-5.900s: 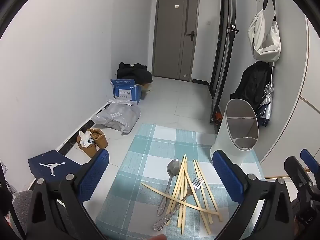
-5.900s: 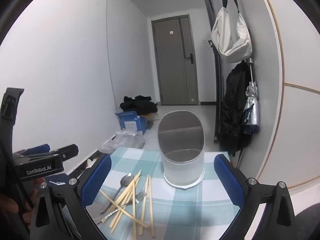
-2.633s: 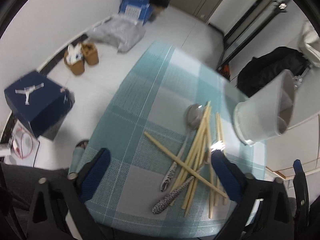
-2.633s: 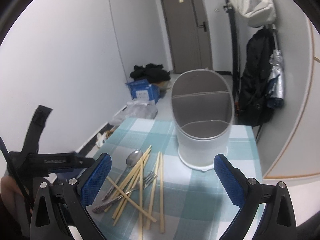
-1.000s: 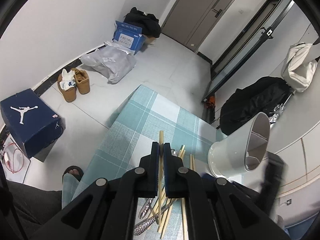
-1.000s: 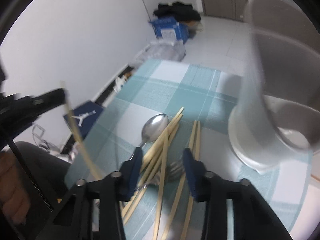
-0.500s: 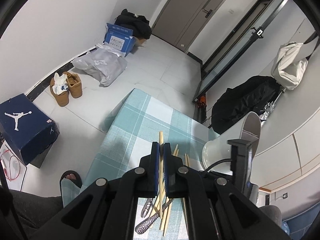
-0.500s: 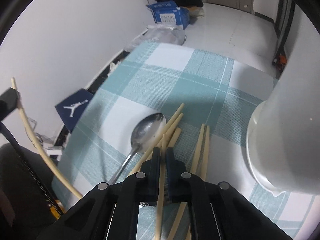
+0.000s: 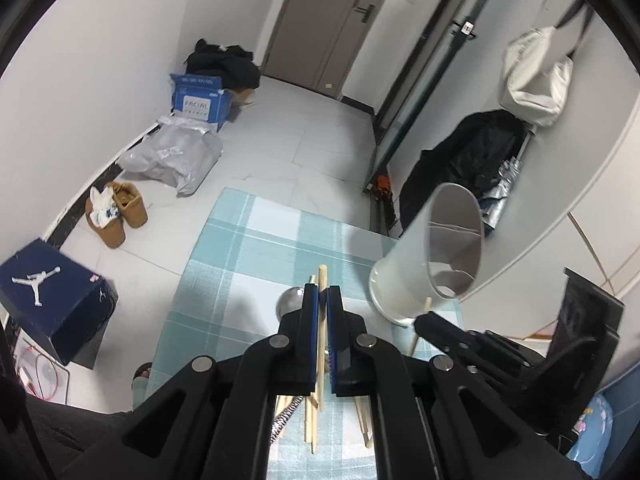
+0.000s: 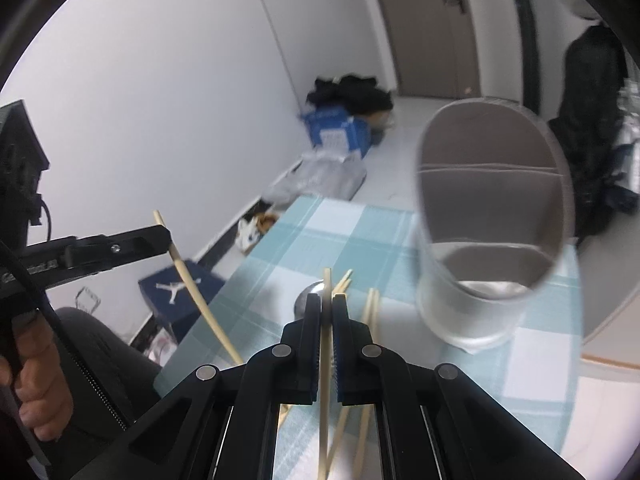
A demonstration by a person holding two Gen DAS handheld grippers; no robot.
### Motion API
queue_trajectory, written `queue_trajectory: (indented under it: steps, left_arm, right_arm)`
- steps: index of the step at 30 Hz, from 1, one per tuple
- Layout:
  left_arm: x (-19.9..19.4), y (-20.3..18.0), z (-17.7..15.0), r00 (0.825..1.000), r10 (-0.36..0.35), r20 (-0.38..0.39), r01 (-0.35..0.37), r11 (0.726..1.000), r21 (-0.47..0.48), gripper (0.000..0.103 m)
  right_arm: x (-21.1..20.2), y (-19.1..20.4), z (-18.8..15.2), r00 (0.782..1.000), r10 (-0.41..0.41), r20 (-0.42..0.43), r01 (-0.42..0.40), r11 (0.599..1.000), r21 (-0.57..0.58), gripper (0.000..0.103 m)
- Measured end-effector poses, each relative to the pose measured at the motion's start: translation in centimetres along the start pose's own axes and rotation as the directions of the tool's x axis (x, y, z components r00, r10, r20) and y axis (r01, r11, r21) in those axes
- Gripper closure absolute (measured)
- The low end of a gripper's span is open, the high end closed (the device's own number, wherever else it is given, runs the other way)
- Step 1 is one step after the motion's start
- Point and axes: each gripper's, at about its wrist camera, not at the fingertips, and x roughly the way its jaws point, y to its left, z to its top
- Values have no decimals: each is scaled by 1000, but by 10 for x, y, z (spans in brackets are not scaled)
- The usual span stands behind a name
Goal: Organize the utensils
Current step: 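Carry both chopsticks over the white holder and open both tools to drop them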
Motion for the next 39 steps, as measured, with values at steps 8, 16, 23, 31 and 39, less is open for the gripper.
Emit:
queue_trajectory:
  steps: [8, 16, 23, 31, 39]
  left_arm:
    - [-18, -37, 5, 1000, -22, 22, 20, 995, 99, 102]
    - [-40, -78, 36, 992, -85, 90, 68, 982, 175, 102]
    - [-42, -106, 85, 979, -157, 132, 129, 971, 199, 102]
    - [-17, -121, 124, 973, -175, 154, 137, 963, 231, 102]
    - [21, -127, 138, 982, -153, 111, 115, 951, 287, 102]
  right_arm:
    - [-56, -15, -8, 988, -27, 155, 21, 999, 41, 98]
    - [-101, -29, 11, 963, -25, 268, 10, 998, 57, 98]
    - [-139, -47, 64, 924, -46, 378, 36, 999, 34, 98]
    - [-143, -74, 137, 883, -65, 465, 84, 996, -20, 98]
    - [-111, -94, 165, 856, -52, 514, 100, 993, -66, 98]
